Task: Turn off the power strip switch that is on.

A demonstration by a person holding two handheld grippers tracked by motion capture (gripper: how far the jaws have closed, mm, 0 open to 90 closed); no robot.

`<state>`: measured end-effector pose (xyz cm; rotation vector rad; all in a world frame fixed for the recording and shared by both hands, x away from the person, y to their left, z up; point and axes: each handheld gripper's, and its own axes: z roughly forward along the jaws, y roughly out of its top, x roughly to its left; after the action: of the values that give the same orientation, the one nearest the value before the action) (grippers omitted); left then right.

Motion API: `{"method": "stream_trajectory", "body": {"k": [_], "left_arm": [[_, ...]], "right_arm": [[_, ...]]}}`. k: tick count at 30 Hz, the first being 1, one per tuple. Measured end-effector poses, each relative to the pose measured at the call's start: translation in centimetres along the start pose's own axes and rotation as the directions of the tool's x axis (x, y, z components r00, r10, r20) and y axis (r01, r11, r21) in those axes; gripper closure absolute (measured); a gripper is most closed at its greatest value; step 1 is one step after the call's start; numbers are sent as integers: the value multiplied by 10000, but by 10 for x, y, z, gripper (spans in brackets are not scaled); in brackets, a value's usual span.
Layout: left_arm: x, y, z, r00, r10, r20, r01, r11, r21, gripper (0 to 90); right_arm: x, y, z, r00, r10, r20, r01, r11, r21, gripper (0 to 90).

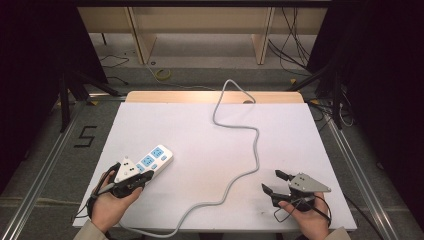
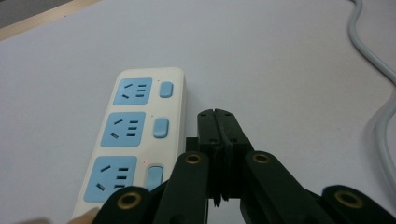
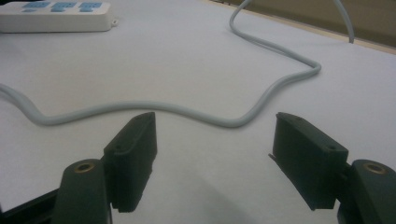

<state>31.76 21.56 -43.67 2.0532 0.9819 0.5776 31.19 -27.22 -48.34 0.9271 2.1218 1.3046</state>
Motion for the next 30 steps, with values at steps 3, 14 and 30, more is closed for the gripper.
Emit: {"method": "stream_trajectory", "body": {"k": [3, 14, 30], "left_arm": [[3, -1, -1, 9999, -57, -100, 58, 10000, 48, 893], [11, -4, -2, 9983, -54, -573, 80, 9990, 443, 895], [21, -8, -5, 9968, -97, -790, 147, 9979, 631, 896]], "right_arm": [[1, 0, 0, 10000, -88, -6, 88, 10000, 5, 327], [3, 1, 0, 9990, -438, 101, 437, 9990, 74, 339], [6, 1, 1, 9967, -809, 108, 808, 9967, 84, 350]]}}
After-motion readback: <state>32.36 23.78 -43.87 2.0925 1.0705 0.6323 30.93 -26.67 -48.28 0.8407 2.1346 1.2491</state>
